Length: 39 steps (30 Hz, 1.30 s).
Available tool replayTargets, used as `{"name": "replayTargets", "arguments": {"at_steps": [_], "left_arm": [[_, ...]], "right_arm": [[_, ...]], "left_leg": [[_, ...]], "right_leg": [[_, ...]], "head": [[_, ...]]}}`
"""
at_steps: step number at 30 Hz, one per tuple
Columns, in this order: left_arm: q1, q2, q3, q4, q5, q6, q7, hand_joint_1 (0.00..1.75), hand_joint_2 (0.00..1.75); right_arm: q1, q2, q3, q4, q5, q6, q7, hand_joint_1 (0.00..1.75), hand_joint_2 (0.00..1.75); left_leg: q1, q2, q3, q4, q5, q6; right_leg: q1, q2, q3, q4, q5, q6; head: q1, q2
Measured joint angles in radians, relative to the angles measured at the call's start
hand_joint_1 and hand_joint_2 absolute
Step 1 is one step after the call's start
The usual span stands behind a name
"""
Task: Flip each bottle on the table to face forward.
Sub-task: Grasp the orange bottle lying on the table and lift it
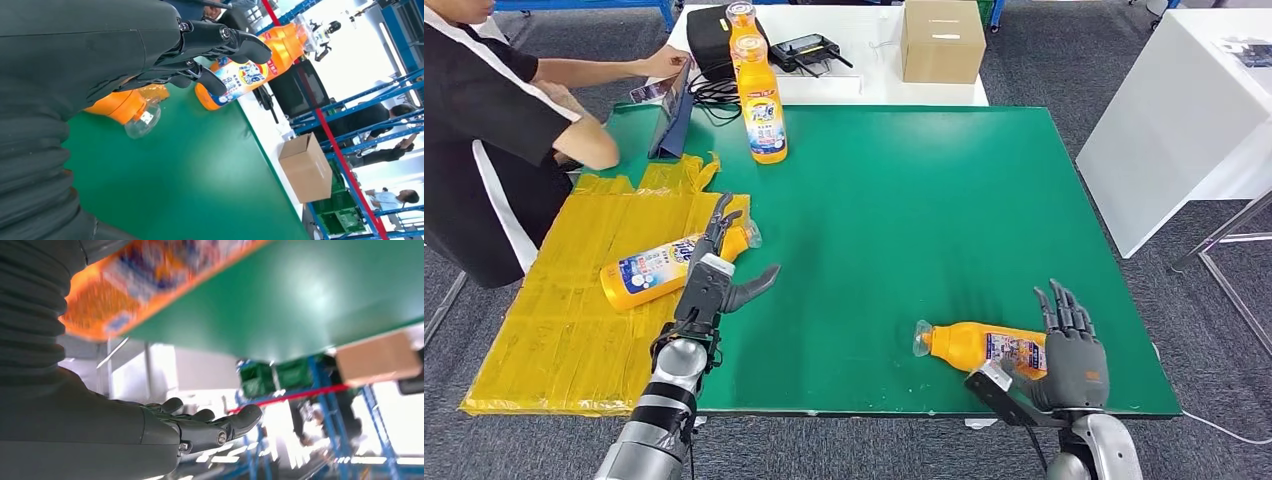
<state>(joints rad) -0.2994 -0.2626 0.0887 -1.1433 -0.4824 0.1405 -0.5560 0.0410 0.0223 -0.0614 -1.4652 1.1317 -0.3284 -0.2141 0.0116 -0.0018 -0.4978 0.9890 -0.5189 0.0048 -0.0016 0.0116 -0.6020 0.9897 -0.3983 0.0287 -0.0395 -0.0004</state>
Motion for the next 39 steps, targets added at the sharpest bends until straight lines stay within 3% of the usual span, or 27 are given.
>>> {"name": "replayTargets", "arguments": {"at_steps": [7,15,24,28,36,39], "left_arm": [[0.002,-0.010,-0.008,0.000,-0.001,0.000,0.000,0.00,1.75],[-0.003,-0.012,-0.024,0.004,0.006,-0.011,0.000,0.00,1.75],[-0.019,-0.014,-0.034,0.029,0.023,-0.015,-0.010,0.00,1.75],[-0.018,-0.014,-0.034,0.034,0.028,-0.013,-0.010,0.00,1.75],[-0.006,-0.014,-0.032,0.035,0.018,-0.002,-0.006,0.00,1.75],[-0.002,-0.015,-0.032,0.035,0.015,0.000,-0.003,0.00,1.75]], "right_arm": [[-0.075,-0.009,-0.072,0.074,0.106,-0.054,0.072,0.00,1.75],[-0.175,-0.041,-0.108,0.249,0.175,0.023,0.103,0.00,1.75],[-0.215,-0.051,-0.107,0.346,0.077,0.066,0.000,0.00,1.75],[-0.190,-0.032,-0.093,0.305,-0.012,0.053,-0.069,0.00,1.75],[-0.078,0.052,-0.033,0.062,-0.123,-0.087,-0.157,0.00,1.75],[-0.052,0.076,-0.002,-0.031,-0.152,-0.099,-0.177,0.00,1.75]], "left_leg": [[0.000,0.000,0.000,0.000,0.000,0.000],[0.000,0.002,0.006,0.000,-0.001,0.000],[0.000,0.003,0.015,0.000,-0.002,0.001],[0.000,0.003,0.015,0.000,-0.002,0.001],[0.001,0.003,0.008,0.000,-0.001,0.000],[0.001,0.003,0.007,0.000,-0.001,0.000]], "right_leg": [[0.000,0.000,0.000,0.000,0.000,0.000],[0.001,0.001,0.004,-0.001,0.000,0.000],[0.001,0.001,0.014,-0.001,0.000,0.000],[0.001,0.001,0.014,-0.001,0.000,0.000],[0.001,0.001,0.008,0.000,0.000,0.000],[0.001,0.001,0.007,0.000,0.000,0.000]], "head": [[0.000,0.000],[0.000,0.000],[0.000,0.000],[0.000,0.000],[0.000,0.000],[0.000,0.000]]}}
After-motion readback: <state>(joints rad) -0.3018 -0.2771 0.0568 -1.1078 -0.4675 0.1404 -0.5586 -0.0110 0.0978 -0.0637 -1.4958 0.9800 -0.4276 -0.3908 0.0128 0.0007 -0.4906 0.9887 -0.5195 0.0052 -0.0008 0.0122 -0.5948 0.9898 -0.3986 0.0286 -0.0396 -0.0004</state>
